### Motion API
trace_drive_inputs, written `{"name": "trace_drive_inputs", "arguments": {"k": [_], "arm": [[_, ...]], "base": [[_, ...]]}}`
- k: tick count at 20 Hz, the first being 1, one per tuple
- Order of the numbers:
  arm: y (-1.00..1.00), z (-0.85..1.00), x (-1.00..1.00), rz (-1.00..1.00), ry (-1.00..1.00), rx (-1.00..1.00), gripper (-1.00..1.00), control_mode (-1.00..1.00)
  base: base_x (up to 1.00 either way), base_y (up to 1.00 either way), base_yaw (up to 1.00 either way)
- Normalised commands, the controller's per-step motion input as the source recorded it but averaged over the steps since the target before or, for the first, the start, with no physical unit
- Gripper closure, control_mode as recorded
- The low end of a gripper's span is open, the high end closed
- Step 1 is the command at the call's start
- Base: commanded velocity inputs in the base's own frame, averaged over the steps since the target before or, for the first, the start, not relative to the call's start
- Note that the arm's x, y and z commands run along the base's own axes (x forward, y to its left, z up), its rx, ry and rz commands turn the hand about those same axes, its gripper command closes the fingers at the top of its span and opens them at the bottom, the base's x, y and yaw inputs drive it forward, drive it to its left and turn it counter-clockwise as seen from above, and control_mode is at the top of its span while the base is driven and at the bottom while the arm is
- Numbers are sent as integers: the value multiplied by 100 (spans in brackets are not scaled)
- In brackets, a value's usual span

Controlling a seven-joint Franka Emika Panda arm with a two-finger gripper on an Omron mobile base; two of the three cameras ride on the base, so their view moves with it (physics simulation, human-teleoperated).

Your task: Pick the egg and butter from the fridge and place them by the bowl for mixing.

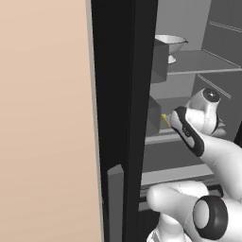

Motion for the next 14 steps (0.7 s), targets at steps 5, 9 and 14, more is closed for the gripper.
{"name": "trace_drive_inputs", "arguments": {"k": [5, 9, 14], "arm": [[0, -3, 39, 0, 0, 0, -100, -100], [-2, -9, 43, 0, 0, 0, -100, -100], [-10, -14, 42, 0, 0, 0, -100, -100]], "base": [[0, 0, 0], [0, 0, 0], [0, 0, 0]]}}
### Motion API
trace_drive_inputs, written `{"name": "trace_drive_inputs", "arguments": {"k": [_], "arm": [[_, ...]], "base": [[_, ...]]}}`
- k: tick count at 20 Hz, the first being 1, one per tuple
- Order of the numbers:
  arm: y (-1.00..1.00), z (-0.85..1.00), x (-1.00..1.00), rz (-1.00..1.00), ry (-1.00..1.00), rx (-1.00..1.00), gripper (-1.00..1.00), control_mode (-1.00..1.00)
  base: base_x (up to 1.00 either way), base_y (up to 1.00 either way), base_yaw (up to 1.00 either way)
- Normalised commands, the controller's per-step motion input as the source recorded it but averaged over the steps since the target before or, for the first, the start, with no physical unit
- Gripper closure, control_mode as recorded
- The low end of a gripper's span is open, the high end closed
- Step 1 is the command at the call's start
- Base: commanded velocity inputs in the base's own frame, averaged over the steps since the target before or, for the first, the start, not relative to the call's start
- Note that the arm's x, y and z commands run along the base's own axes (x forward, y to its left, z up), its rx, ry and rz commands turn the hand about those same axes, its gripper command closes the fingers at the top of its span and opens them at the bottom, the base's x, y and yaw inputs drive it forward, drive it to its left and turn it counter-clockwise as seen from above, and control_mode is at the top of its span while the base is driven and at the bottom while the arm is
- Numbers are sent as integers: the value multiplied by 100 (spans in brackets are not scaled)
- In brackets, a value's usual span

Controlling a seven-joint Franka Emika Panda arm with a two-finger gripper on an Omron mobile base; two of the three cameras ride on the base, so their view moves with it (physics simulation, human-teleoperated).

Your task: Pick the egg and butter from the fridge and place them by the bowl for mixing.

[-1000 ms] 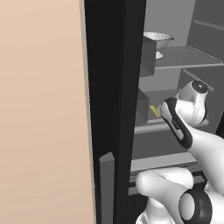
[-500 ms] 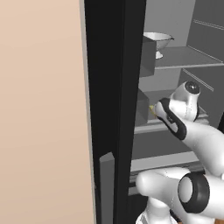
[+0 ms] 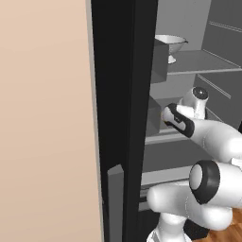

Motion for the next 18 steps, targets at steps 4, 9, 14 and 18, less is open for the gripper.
{"name": "trace_drive_inputs", "arguments": {"k": [4, 9, 14, 18], "arm": [[-16, -20, 39, 0, 0, 0, -100, -100], [-13, -32, 39, 0, 2, 0, -100, -100], [-6, -34, 48, 0, 3, 0, -100, -100], [-3, -25, 55, 0, 2, 0, -100, -100]], "base": [[0, 0, 0], [0, 0, 0], [0, 0, 0], [0, 0, 0]]}}
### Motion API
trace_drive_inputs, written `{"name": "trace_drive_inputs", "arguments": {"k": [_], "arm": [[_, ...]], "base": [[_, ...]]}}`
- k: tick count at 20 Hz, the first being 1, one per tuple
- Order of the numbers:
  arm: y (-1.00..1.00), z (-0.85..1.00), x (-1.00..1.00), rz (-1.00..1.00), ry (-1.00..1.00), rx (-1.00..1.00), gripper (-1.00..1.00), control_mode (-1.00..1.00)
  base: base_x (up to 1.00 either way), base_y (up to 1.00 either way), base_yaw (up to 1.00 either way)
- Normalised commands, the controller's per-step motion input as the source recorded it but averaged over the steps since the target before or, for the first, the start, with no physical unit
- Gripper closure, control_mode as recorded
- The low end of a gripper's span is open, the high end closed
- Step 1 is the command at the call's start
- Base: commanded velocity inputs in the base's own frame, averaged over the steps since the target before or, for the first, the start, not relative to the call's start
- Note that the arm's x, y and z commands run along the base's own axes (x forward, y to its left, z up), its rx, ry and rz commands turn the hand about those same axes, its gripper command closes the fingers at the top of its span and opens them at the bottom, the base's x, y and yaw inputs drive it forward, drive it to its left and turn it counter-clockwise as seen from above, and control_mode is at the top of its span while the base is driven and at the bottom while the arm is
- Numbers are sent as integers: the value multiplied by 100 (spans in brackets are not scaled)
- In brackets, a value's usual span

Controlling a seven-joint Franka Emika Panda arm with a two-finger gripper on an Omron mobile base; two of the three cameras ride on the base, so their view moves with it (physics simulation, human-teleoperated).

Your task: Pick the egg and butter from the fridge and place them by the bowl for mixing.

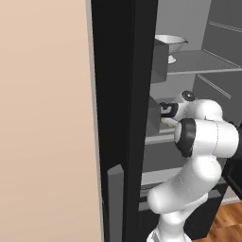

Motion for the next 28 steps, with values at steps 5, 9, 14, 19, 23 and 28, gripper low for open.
{"name": "trace_drive_inputs", "arguments": {"k": [5, 9, 14, 19, 23, 28], "arm": [[0, -29, 49, 0, 3, 0, -100, -100], [-3, -36, 41, 0, 5, 0, -100, -100], [-6, -40, 27, 0, 3, 0, -100, -100], [-4, -94, 1, 4, 13, 0, -100, -100], [-1, -100, -4, 8, 6, 0, 100, -100], [-1, -28, 0, 1, 1, 1, 100, -100]], "base": [[0, 0, 0], [0, 0, 0], [0, 0, 0], [0, 0, 0], [0, 0, 0], [0, 0, 0]]}}
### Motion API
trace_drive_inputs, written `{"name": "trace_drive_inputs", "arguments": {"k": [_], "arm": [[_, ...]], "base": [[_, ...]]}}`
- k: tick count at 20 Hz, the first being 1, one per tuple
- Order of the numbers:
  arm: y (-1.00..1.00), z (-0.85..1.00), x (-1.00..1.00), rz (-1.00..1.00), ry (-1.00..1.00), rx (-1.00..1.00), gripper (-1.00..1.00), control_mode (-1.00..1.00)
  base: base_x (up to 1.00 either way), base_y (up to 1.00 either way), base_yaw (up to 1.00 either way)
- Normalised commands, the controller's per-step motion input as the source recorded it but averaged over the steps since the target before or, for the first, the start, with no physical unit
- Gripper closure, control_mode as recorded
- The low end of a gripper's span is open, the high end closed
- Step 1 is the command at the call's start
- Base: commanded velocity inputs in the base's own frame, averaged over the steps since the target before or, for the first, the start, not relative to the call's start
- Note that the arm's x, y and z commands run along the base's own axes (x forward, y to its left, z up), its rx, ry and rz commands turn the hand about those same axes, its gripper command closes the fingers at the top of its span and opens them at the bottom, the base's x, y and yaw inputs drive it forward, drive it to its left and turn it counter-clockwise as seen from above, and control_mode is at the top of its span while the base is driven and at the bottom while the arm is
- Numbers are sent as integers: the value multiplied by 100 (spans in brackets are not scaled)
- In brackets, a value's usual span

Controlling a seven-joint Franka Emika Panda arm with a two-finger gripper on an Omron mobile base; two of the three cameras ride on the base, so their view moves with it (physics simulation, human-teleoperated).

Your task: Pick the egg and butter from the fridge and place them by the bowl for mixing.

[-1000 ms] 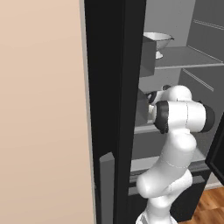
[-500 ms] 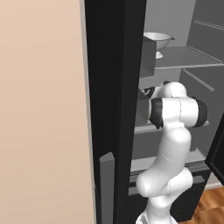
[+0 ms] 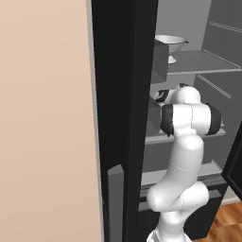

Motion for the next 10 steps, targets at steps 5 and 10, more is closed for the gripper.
{"name": "trace_drive_inputs", "arguments": {"k": [5, 10], "arm": [[0, 0, 0, 0, 0, 0, 100, -100], [0, 20, -18, 0, -21, 3, 100, -100]], "base": [[0, 0, 0], [0, 0, 0]]}}
